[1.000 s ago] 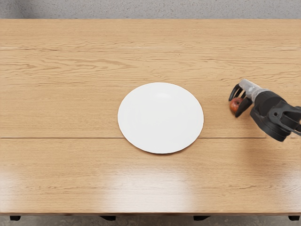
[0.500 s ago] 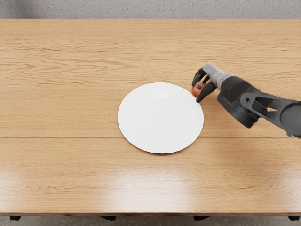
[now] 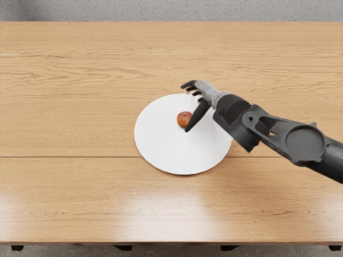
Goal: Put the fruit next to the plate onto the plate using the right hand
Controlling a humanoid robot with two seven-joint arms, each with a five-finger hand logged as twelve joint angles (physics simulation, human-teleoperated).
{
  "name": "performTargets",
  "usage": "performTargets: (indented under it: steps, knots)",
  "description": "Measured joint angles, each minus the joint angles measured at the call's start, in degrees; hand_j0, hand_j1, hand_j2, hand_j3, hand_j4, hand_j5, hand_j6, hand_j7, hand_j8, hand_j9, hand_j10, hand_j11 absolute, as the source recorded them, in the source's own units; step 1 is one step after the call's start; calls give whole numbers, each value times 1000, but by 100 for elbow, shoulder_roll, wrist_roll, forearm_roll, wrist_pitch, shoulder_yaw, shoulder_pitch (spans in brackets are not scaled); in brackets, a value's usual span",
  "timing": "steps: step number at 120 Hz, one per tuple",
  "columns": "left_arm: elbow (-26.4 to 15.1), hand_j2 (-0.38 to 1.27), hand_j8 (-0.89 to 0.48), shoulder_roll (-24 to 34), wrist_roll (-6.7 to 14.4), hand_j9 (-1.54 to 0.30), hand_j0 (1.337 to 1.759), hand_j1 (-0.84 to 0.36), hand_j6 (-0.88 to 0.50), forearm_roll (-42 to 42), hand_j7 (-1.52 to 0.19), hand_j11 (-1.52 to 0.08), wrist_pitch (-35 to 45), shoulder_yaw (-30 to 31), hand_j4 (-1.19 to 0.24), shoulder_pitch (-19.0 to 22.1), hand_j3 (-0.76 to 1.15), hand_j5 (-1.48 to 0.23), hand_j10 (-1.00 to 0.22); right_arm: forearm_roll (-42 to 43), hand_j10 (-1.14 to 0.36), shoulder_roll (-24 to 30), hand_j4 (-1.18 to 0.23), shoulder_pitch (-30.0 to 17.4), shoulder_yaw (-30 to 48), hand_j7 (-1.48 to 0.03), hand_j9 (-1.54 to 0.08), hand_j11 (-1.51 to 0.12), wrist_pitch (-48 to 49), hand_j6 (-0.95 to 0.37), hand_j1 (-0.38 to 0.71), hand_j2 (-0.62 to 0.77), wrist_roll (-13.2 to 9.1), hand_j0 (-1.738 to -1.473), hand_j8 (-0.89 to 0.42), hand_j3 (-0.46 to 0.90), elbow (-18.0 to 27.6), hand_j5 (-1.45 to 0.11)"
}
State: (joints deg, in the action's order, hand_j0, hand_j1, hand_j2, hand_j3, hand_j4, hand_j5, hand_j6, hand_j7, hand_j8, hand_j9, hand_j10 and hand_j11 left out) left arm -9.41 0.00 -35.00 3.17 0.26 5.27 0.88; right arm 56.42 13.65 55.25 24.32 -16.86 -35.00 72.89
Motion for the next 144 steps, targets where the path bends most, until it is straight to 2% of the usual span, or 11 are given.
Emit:
performTargets:
  steps: [17, 48, 94, 113, 125, 144]
  knots:
    - [0, 2, -11, 0, 0, -13, 1658, 337, -11, 0, -13, -13, 0, 0, -11, 0, 0, -13, -11, -108, -105, 69, -120, -365, 793, -162, -170, -172, 9, -70, -249, 69, 0, -1658, -60, 0, 112, -173]
    - [0, 2, -11, 0, 0, -13, 1658, 337, -11, 0, -13, -13, 0, 0, -11, 0, 0, -13, -11, -1549, -30, 538, -34, -790, 2024, -46, -48, -49, 363, -20, -321, 20, 0, -1658, -17, 0, 204, -49]
    - [0, 2, -11, 0, 0, -13, 1658, 337, -11, 0, -13, -13, 0, 0, -11, 0, 0, -13, -10, -2071, -4, 860, -5, -2946, 5656, -7, -7, -7, 4324, -3, -345, 3, 0, -1658, -2, 0, 654, -7]
    - [-6, 2, -10, 0, 0, -13, 1658, 337, -11, -2, -13, -13, 0, 0, -10, 0, 0, -13, -10, -2489, -2, 971, -2, -3625, 6686, -3, -3, -3, 4998, -1, -347, 2, 0, -1658, -1, 0, 685, -3]
    - [-28, 2, -11, 0, 0, -13, 1658, 337, -11, -10, -13, -13, -1, -4, -11, -53, 0, -13, -11, -2672, -1, 971, -1, -3899, 7038, -2, -2, -2, 5115, 0, -348, 2, 0, -1658, 0, 0, 661, -2]
    - [-25, 2, -11, 0, 0, -13, 1658, 337, -11, -11, -13, -13, 0, -22, -11, -90, 0, -13, -10, -2758, 0, 961, 0, -4010, 7113, -1, -1, -1, 5171, 1, -349, 1, 0, -1658, 1, 0, 575, -1]
